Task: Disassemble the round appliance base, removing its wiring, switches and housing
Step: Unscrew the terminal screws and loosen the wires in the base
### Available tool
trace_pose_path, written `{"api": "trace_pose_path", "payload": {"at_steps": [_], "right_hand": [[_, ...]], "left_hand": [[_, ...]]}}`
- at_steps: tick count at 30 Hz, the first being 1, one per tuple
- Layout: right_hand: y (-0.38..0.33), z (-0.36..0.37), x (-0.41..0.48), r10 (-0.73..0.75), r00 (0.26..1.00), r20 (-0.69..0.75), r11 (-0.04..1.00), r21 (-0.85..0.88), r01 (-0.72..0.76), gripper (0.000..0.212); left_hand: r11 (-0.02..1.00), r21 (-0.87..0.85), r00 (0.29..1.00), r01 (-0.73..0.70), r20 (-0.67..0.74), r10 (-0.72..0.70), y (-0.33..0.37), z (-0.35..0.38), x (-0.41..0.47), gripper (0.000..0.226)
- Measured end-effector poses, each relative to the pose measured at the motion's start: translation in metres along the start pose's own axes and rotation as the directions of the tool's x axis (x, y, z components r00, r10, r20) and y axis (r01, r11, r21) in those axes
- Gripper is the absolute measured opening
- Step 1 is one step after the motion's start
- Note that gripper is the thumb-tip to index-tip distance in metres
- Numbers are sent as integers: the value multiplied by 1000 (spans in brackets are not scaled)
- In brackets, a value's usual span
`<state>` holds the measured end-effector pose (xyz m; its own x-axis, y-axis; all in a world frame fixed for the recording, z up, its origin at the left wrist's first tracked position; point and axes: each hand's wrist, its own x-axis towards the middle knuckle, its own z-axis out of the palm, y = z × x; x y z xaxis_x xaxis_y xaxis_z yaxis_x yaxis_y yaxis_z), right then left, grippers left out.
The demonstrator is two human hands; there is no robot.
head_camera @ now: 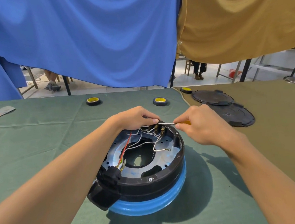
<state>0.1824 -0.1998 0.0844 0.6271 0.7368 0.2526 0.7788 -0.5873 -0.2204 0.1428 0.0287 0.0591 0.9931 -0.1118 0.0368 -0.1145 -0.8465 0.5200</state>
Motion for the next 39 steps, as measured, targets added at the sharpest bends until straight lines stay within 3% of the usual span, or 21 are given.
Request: {"api": "trace_pose_path", "payload": {"at_steps": [5, 16, 21, 24, 27, 30, 34, 37, 39], "right_hand": [[-10, 7, -14, -125, 988, -89, 968, -230, 102, 22], [-21, 11, -21, -94, 991, -94, 940, -337, 57, 25], [-11, -20, 12, -44, 994, 102, 988, -141, 58, 20], [-2, -30, 31, -101, 969, 226, 995, 4, 102, 19], [9, -30, 34, -99, 961, 258, 990, 123, 69, 18], [14, -20, 27, -69, 980, 188, 985, 171, 37, 18], [2, -8, 7, -94, 994, 57, 995, -39, 97, 21], [-8, -3, -4, -131, 991, -37, 951, -287, 115, 22], [-14, -3, -5, -167, 985, -43, 923, -357, 141, 20]], "left_hand": [[1000, -20, 1000, -6, -19, 6, -2, 1, 1, 25], [1000, -29, 1000, 8, -21, -9, -6, 2, 3, 26], [999, -39, 1000, 22, -1, -22, -5, 1, 2, 26], [999, -36, 999, 32, -6, -32, -5, 1, 3, 27], [998, -47, 999, 31, 7, -31, -5, 0, 2, 26], [998, -59, 1000, 23, 8, -22, -4, -1, 1, 26], [999, -42, 1000, 12, 17, -11, -4, -1, 1, 27], [999, -27, 1000, 30, -1, -30, -6, 1, 2, 27], [998, -33, 999, 48, -10, -49, -7, 1, 3, 27]]}}
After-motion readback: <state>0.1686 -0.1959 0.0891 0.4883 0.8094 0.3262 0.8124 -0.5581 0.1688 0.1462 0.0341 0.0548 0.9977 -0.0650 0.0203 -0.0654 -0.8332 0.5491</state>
